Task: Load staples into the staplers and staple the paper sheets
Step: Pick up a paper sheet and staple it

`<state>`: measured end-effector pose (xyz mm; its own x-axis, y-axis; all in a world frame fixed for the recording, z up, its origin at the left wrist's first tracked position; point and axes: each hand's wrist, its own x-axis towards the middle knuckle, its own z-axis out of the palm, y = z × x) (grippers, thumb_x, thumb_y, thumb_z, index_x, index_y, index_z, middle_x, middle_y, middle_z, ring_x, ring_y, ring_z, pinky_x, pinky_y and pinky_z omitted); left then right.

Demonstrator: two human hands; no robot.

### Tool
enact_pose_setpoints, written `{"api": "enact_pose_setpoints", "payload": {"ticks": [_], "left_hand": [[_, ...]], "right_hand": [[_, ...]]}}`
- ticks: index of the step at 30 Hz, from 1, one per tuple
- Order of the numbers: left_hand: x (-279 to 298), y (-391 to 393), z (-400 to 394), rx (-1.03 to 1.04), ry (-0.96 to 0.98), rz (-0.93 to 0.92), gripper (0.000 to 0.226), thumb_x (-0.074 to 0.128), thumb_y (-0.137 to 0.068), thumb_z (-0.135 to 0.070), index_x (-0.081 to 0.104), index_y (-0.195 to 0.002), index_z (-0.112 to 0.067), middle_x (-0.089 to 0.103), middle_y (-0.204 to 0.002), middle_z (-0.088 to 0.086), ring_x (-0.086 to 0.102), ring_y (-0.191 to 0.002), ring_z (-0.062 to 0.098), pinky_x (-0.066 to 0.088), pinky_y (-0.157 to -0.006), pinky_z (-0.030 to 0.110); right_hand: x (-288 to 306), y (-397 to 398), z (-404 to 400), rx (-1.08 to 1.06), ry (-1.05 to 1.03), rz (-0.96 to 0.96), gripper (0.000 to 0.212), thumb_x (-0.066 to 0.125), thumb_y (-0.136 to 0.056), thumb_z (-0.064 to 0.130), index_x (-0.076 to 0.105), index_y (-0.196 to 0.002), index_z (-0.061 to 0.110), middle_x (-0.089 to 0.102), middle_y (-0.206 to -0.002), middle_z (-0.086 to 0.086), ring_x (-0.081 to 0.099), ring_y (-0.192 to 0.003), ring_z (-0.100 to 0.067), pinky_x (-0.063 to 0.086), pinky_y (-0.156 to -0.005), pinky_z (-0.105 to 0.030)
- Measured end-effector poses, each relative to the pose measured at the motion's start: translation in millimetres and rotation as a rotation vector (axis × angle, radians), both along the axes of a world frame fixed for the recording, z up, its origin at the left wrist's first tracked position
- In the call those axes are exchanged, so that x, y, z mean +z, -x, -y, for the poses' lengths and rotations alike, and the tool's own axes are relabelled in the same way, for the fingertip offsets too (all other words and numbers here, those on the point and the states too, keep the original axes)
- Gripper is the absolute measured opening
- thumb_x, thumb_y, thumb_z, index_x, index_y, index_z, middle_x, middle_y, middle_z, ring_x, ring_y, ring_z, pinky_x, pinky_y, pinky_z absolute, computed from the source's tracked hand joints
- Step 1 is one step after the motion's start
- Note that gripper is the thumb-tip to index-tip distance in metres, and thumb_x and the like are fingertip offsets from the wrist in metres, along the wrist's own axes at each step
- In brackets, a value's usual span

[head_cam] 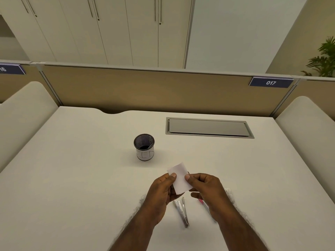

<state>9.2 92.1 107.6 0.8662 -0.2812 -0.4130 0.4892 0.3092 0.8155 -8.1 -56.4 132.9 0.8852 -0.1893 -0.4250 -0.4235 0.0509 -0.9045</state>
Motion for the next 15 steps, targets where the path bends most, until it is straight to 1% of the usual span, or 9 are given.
{"api": "enact_pose_setpoints", "payload": {"ticks": [4, 6, 8, 10, 12, 15], "left_hand": [[0.6, 0.0, 0.9, 0.038, -0.014, 0.008, 0.022, 0.050, -0.096, -0.014, 0.067, -0.109, -0.006, 0.074, -0.107, 0.015, 0.070, -0.093, 0.025, 0.052, -0.092, 0.047], [0.4, -1.3, 0.5, 0.053, -0.056, 0.038, 0.023, 0.062, -0.091, -0.017, 0.068, -0.110, -0.007, 0.074, -0.106, 0.015, 0.070, -0.092, 0.028, 0.055, -0.085, 0.044], [0.8, -3.4, 0.1, 0.080, -0.082, 0.042, 0.028, 0.074, -0.082, -0.019, 0.069, -0.108, -0.009, 0.074, -0.103, 0.016, 0.070, -0.089, 0.028, 0.057, -0.078, 0.041], [1.6, -4.9, 0.7, 0.102, -0.085, 0.027, 0.029, 0.077, -0.078, -0.017, 0.070, -0.104, -0.008, 0.074, -0.099, 0.015, 0.070, -0.085, 0.025, 0.058, -0.073, 0.037], [1.9, -5.6, 2.3, 0.118, -0.073, -0.001, 0.028, 0.078, -0.077, -0.016, 0.071, -0.102, -0.006, 0.074, -0.095, 0.014, 0.069, -0.082, 0.024, 0.059, -0.072, 0.037], [0.4, -5.7, 3.2, 0.132, -0.073, -0.041, 0.026, 0.078, -0.078, -0.016, 0.071, -0.100, -0.004, 0.073, -0.093, 0.015, 0.068, -0.081, 0.025, 0.058, -0.077, 0.040]], "right_hand": [[-2.4, 1.5, -0.9, -0.004, -0.039, -0.010, 0.013, 0.076, -0.080, 0.023, 0.075, -0.078, 0.010, 0.073, -0.072, -0.003, 0.062, -0.063, -0.013, 0.052, -0.064, -0.027], [-2.7, 2.6, -0.8, 0.016, -0.044, -0.012, 0.011, 0.076, -0.079, 0.022, 0.076, -0.075, 0.012, 0.073, -0.070, -0.002, 0.062, -0.062, -0.012, 0.051, -0.065, -0.027], [-3.1, 4.0, -0.3, 0.042, -0.035, -0.010, 0.011, 0.077, -0.079, 0.022, 0.076, -0.072, 0.013, 0.073, -0.069, -0.001, 0.061, -0.062, -0.011, 0.050, -0.064, -0.026], [-3.9, 5.5, 0.1, 0.063, -0.020, 0.002, 0.011, 0.077, -0.079, 0.022, 0.075, -0.072, 0.013, 0.072, -0.069, 0.000, 0.061, -0.061, -0.010, 0.050, -0.063, -0.025], [-4.3, 6.1, 0.2, 0.084, 0.010, 0.018, 0.011, 0.076, -0.080, 0.021, 0.075, -0.073, 0.012, 0.072, -0.068, 0.002, 0.060, -0.060, -0.008, 0.049, -0.062, -0.024], [-5.7, 6.3, -0.7, 0.105, 0.055, 0.036, 0.012, 0.075, -0.081, 0.018, 0.073, -0.070, 0.014, 0.071, -0.066, 0.003, 0.059, -0.059, -0.007, 0.048, -0.061, -0.023]]}}
